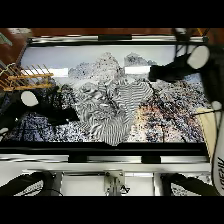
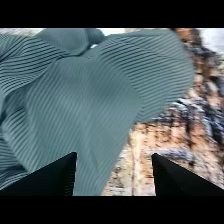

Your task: Fold the shirts.

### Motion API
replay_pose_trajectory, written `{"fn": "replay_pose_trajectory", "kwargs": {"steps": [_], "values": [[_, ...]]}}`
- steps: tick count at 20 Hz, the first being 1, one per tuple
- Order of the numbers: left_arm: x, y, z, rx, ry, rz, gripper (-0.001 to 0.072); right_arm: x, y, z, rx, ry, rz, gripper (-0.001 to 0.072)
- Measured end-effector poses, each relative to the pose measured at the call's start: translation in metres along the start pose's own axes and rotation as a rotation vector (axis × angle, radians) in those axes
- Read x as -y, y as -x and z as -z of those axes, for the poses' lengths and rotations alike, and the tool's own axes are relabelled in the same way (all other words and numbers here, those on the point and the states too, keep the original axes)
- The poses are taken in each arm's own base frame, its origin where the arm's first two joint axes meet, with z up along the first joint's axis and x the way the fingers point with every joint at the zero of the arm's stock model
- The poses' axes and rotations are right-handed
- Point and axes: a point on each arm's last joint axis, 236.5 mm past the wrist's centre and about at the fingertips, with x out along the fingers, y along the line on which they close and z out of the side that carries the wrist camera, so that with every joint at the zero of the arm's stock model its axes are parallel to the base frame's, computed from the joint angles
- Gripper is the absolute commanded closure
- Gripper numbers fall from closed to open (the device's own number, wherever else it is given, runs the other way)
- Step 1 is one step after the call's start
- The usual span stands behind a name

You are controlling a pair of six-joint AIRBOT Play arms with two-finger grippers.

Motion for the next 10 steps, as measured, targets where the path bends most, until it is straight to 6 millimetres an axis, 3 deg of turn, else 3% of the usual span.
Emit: {"fn": "replay_pose_trajectory", "kwargs": {"steps": [2, 5, 10], "values": [[-0.005, -0.019, 0.012, -0.004, 0.059, 0.024, 0.0014, -0.042, -0.029, 0.008, -0.038, 0.096, -0.094, 0.0125], [-0.009, -0.037, 0.017, 0.018, 0.126, 0.052, 0.0017, -0.090, -0.061, 0.024, -0.081, 0.198, -0.182, 0.0125], [-0.015, -0.058, 0.007, 0.067, 0.183, 0.063, 0.0034, -0.129, -0.093, 0.046, -0.141, 0.240, -0.268, 0.0125]]}}
